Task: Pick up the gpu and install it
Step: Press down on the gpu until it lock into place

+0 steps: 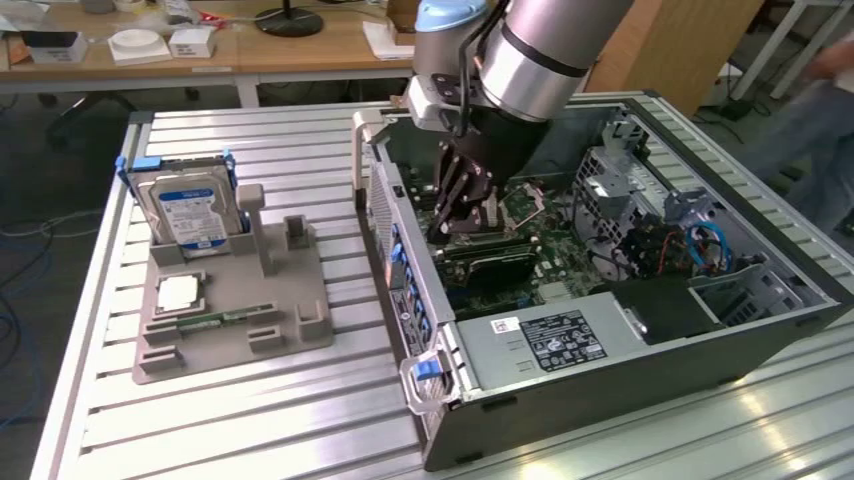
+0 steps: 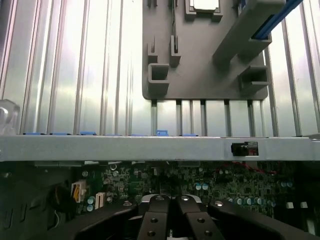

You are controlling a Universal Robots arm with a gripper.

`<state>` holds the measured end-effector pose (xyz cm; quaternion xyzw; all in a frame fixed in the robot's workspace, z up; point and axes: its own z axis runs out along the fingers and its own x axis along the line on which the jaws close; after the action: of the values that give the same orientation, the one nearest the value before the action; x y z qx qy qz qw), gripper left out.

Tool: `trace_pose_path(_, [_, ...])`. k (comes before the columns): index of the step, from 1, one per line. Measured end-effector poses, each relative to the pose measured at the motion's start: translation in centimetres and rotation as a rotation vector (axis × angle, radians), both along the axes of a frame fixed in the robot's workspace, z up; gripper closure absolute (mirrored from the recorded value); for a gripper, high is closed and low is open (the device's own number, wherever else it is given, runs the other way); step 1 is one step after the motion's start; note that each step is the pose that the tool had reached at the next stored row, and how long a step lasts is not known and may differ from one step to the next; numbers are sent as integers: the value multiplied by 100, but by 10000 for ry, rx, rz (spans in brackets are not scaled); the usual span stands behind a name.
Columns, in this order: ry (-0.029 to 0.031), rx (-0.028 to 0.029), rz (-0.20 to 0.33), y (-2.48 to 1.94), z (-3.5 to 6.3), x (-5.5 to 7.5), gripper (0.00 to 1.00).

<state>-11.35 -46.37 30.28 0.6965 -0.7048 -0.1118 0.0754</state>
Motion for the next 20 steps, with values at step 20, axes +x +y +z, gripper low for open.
trace_pose_path(20, [719,14,-1,2,-180,24,90])
